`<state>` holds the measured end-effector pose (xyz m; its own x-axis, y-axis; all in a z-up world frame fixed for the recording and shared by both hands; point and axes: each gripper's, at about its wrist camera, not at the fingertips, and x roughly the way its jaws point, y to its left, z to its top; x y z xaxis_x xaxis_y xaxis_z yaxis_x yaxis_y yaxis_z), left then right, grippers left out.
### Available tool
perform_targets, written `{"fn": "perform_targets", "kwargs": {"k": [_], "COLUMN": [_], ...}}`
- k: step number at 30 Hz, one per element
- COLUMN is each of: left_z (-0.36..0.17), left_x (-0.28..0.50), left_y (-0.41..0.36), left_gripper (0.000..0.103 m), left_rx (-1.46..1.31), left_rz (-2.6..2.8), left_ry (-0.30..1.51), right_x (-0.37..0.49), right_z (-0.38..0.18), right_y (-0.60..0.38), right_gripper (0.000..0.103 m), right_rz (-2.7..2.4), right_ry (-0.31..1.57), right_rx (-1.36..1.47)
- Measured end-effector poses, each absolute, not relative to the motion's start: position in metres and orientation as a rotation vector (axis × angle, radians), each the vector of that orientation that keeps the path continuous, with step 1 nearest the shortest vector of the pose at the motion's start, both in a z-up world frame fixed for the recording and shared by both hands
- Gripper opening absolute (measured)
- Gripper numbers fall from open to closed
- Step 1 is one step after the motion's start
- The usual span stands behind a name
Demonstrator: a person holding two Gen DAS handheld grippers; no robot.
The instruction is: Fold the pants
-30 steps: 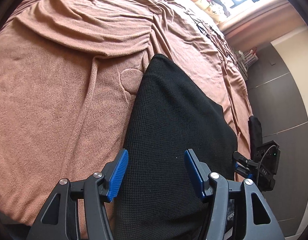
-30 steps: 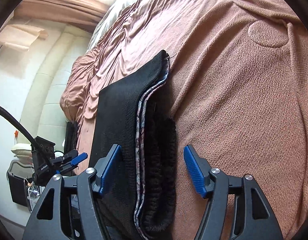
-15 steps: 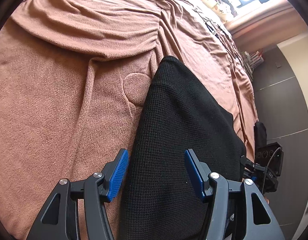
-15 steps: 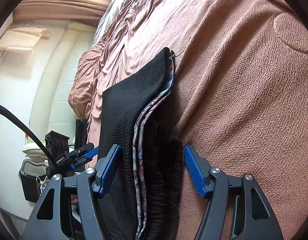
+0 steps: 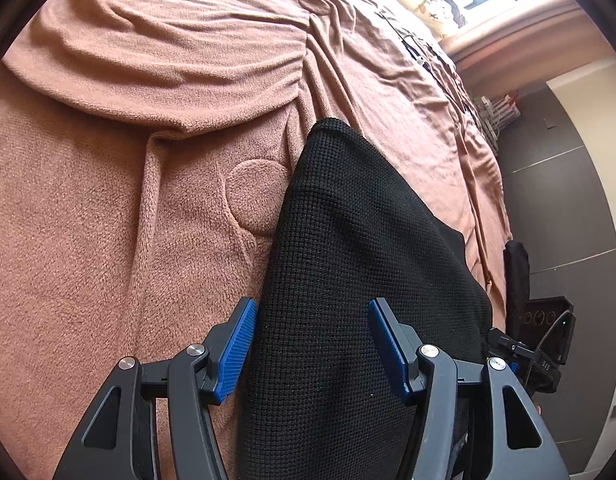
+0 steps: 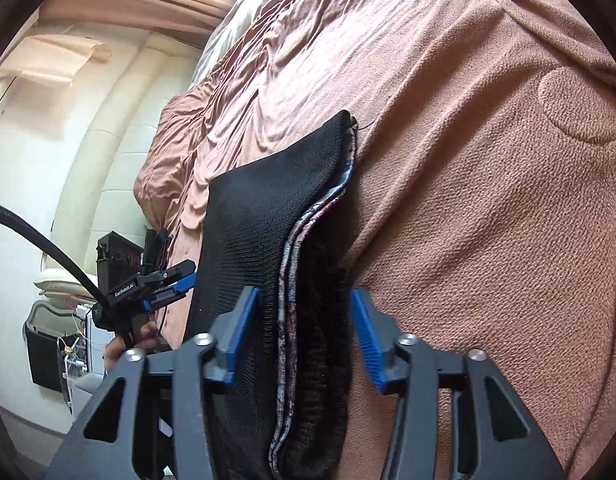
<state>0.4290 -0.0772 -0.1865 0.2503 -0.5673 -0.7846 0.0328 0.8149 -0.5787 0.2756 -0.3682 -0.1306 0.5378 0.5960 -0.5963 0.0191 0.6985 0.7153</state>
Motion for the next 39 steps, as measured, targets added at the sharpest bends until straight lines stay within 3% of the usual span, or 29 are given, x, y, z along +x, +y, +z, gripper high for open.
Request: {"fn": "perform_targets", "kwargs": {"k": [10,12,13,14,15,17,22,28,39], "left_z": [-0.199,-0.203,-0.204,-0.204,-0.204,-0.201,-0.189,-0.167,-0.109], "left_x": [0.448,0.452,0.454,0.455,0.456,0.456,0.451,0.442,0.41], "left_y": [-0.081,-0.082,-0.082,-0.083,-0.084,-0.085,-0.084,-0.083,-0.073], "left_gripper": [0.061,0.06,0.06,0.06,0.058,0.041,0.017,0.01,0.009], "left_rx": [-0.494,-0.507,-0.512,-0.513,-0.513,-0.514,-0.504,-0.498,-0.497], "left_rz": [-0.453,-0.464,-0.472,-0.479,-0.482,-0.499,-0.523,-0.554,-0.578], "left_ry": [1.281,1.282,1.279,1.277,1.273,1.27,1.241,1.182,1.031], "right_x": [0.3,0.305,0.307,0.309,0.309,0.305,0.29,0.275,0.232], "right_z": [-0.139,-0.139,-0.14,-0.141,-0.141,-0.136,-0.12,-0.098,-0.058], "right_y": [-0.35,-0.35,-0.349,-0.349,-0.35,-0.35,-0.339,-0.323,-0.296], "right_gripper": [0.074,0.067,0.055,0.05,0.048,0.041,0.035,0.032,0.027], "right_rz": [0.444,0.433,0.434,0.433,0.429,0.425,0.403,0.391,0.392], "right_ry": [1.008,1.008,1.013,1.018,1.014,0.997,0.953,0.905,0.787], "right_rx": [0.76,0.754,0.759,0.77,0.774,0.755,0.694,0.621,0.501]}}
